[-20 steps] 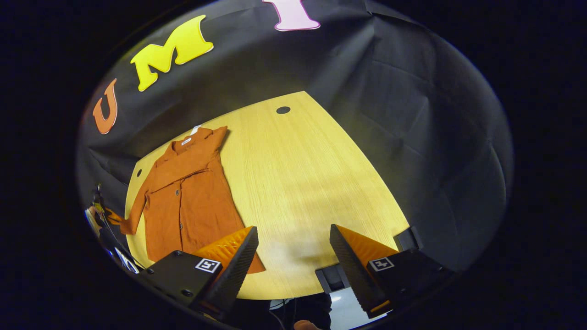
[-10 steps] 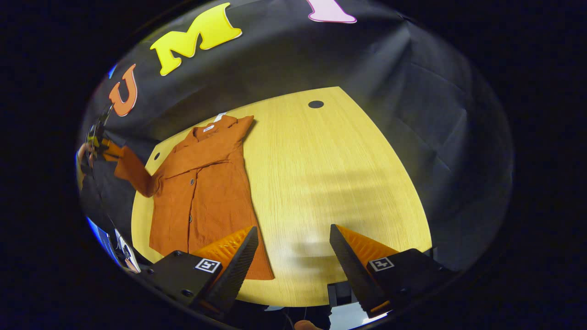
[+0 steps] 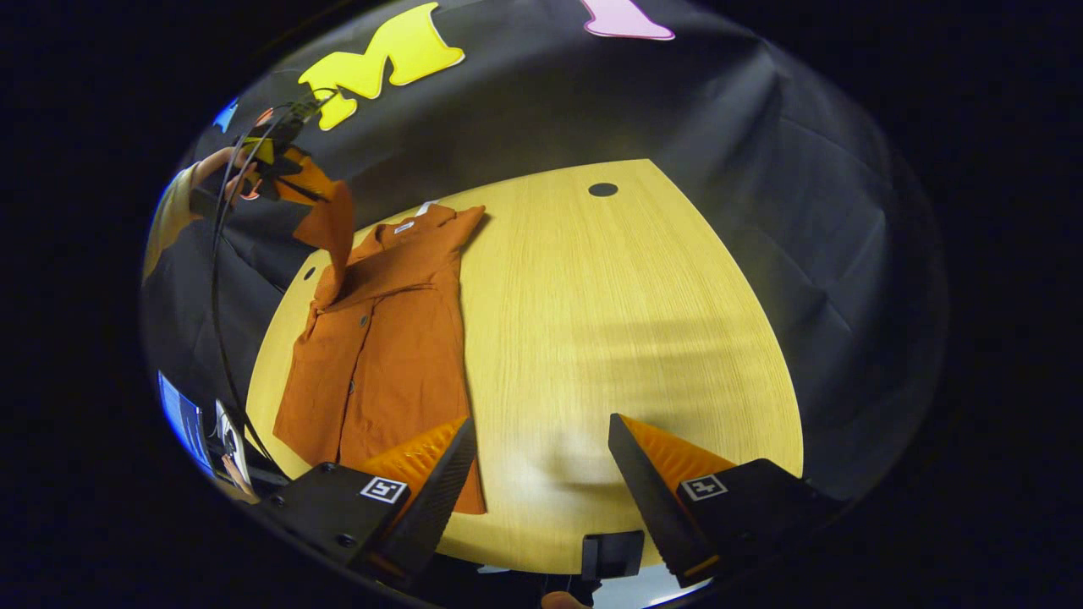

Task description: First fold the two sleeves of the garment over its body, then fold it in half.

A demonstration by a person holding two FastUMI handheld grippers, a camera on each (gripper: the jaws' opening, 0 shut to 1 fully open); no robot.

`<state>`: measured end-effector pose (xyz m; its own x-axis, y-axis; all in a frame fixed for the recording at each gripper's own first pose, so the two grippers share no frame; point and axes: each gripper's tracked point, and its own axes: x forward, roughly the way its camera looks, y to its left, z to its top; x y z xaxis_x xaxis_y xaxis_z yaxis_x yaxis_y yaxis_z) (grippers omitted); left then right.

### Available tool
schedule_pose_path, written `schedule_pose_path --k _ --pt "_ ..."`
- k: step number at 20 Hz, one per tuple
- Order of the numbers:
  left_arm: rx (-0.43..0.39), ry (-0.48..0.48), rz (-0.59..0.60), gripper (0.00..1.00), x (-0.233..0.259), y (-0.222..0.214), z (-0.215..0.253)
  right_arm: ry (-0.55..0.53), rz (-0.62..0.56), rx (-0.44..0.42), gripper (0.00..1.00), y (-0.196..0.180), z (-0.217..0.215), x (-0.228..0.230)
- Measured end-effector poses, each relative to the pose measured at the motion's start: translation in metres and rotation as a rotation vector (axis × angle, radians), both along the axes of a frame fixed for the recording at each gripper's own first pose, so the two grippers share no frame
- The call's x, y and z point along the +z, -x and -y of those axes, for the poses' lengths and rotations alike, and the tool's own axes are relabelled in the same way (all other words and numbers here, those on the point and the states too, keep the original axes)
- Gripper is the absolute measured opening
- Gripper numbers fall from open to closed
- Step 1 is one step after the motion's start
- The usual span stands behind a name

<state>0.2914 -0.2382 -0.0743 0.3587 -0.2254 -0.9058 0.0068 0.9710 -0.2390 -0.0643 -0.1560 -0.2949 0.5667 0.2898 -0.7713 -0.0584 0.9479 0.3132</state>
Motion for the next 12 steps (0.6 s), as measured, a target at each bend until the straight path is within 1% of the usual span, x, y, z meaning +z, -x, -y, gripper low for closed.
schedule_pose_path --k 1,3,5,6,7,8,9,10,11,12 --pt "-0.001 0.006 -0.035 0.04 -0.014 -0.007 0.017 -0.013 -0.01 -0.013 1.0 0.003 0.006 -0.004" --pt "0.023 -0.015 -0.087 0.05 -0.037 -0.025 0.036 -0.04 -0.026 -0.039 1.0 0.012 0.017 -0.011" --pt "0.039 -0.038 -0.11 0.05 -0.05 -0.048 0.05 -0.033 -0.038 -0.062 1.0 0.021 0.034 -0.023" --pt "0.035 -0.042 -0.115 0.09 -0.108 0.006 0.032 -0.024 -0.048 -0.078 1.0 0.024 0.041 -0.028" --pt "0.034 -0.049 -0.111 0.11 -0.069 -0.038 0.055 -0.017 -0.059 -0.099 1.0 0.028 0.05 -0.033" --pt "0.026 -0.046 -0.105 0.2 -0.073 -0.048 0.059 -0.002 -0.069 -0.113 1.0 0.03 0.056 -0.037" --pt "0.009 -0.034 -0.108 0.27 -0.073 -0.047 0.064 0.011 -0.073 -0.12 1.0 0.031 0.061 -0.04" --pt "-0.008 -0.017 -0.116 0.39 -0.073 -0.043 0.069 0.016 -0.076 -0.124 0.99 0.029 0.062 -0.04" --pt "-0.021 0.0 -0.114 0.36 -0.069 -0.04 0.071 0.018 -0.075 -0.123 0.99 0.028 0.061 -0.039" --pt "-0.034 0.014 -0.107 0.49 -0.061 -0.036 0.073 0.024 -0.07 -0.118 0.98 0.024 0.059 -0.035"
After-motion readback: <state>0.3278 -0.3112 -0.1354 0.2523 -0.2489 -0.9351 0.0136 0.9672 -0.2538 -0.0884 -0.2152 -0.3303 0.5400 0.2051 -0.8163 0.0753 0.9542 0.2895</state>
